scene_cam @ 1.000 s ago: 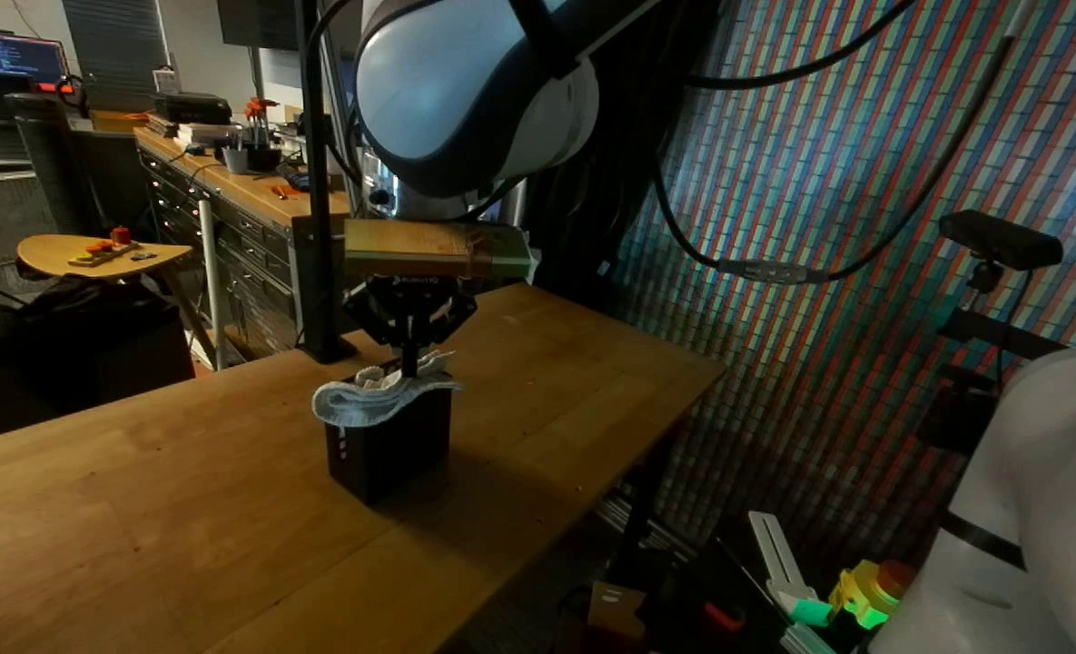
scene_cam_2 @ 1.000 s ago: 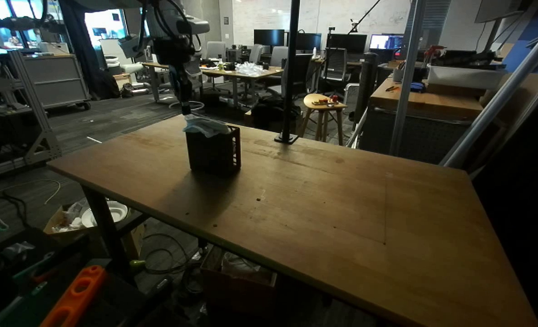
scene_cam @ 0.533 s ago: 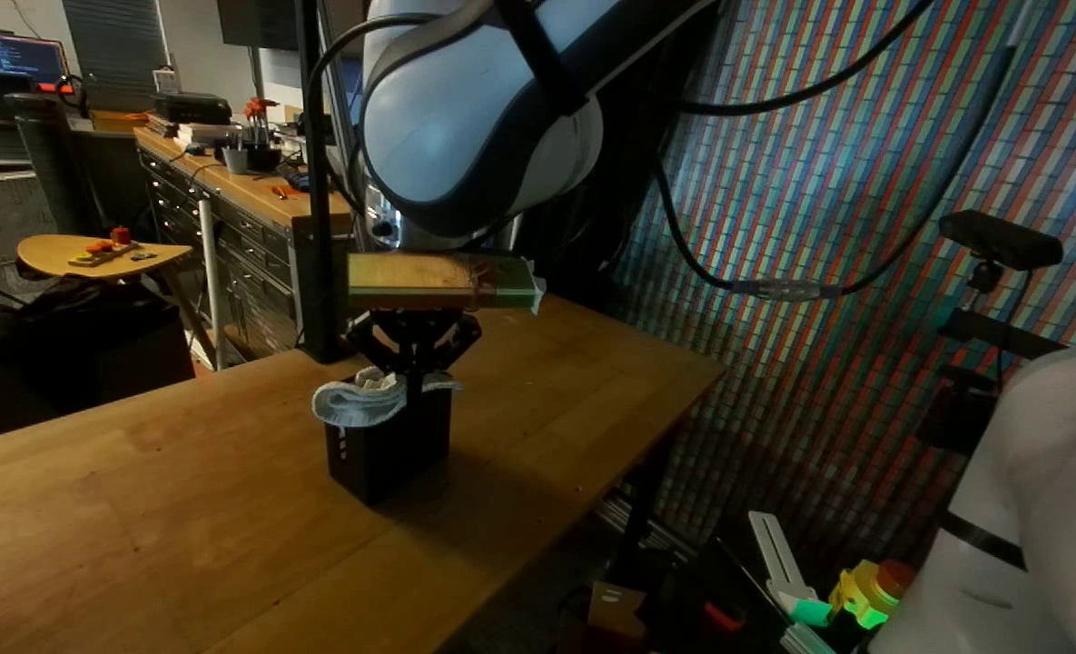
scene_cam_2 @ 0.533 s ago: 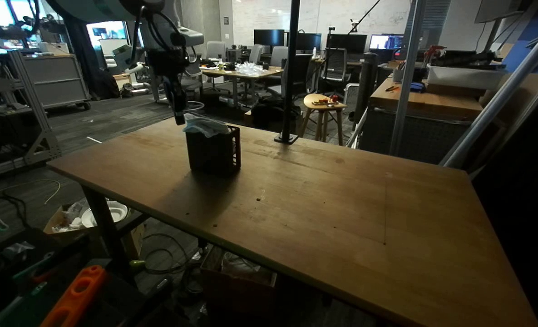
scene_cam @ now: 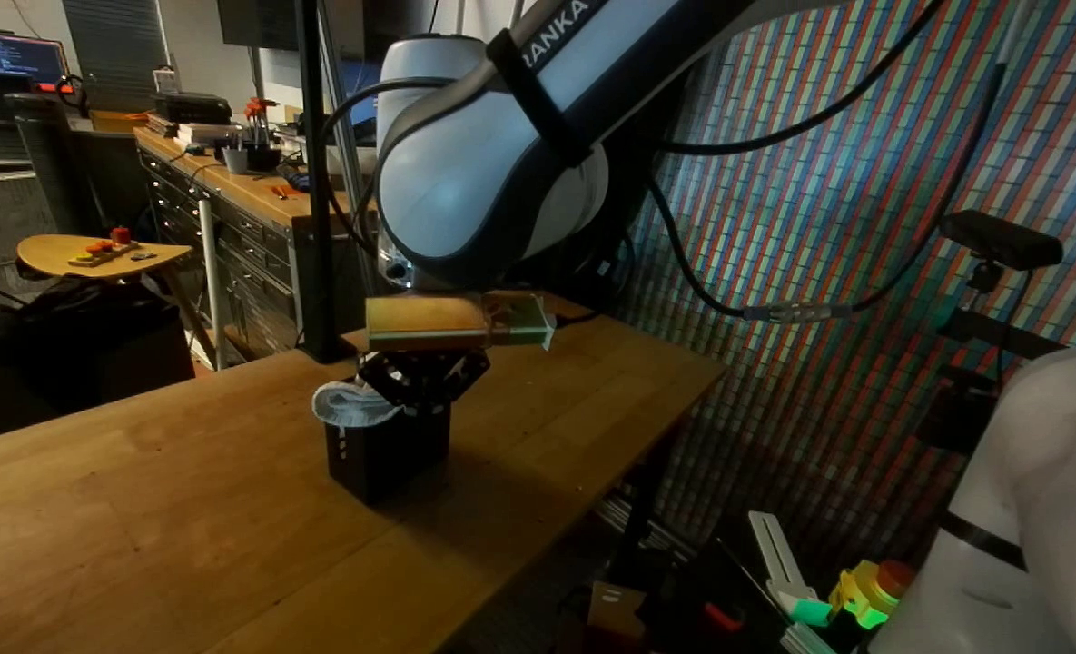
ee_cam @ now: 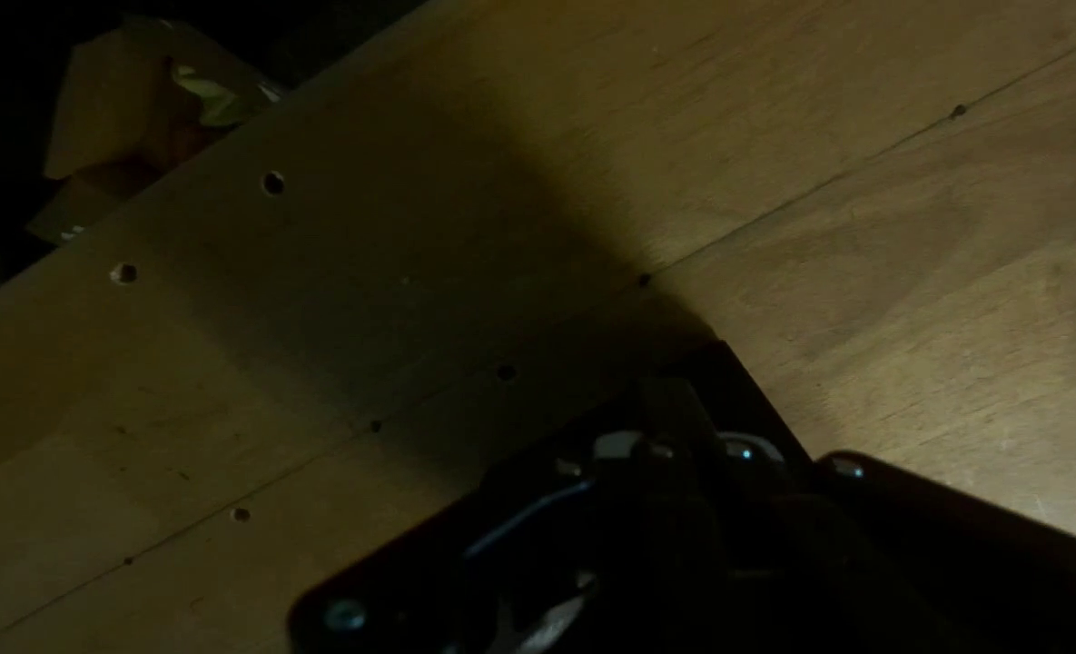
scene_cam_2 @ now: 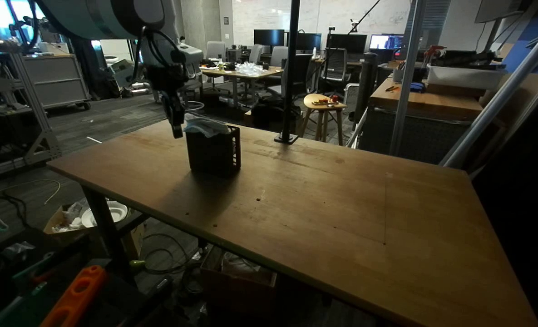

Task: Place the white towel in the basket

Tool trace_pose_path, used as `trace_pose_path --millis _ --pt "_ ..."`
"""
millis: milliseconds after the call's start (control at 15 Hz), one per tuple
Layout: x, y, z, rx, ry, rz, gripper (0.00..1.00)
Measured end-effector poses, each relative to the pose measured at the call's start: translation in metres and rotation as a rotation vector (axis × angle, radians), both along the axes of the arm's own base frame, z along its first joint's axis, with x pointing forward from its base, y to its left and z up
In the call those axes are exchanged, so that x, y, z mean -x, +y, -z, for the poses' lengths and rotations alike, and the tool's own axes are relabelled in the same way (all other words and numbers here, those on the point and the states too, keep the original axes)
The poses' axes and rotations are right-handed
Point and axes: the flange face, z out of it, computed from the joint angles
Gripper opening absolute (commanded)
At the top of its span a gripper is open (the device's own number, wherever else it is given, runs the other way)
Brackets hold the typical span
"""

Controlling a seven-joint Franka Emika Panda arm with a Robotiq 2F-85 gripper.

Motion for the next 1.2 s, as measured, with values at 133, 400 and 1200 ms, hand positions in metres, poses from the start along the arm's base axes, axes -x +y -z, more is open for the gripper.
trace_pose_path --millis 133,400,1200 --pt "-0.001 -0.002 0.004 0.000 0.001 -0.019 0.00" --pt "-0.006 -0.008 0.009 0.005 -0.010 -0.059 0.00" --pt "-0.025 -0.027 0.014 0.021 -0.041 -0.146 0.00"
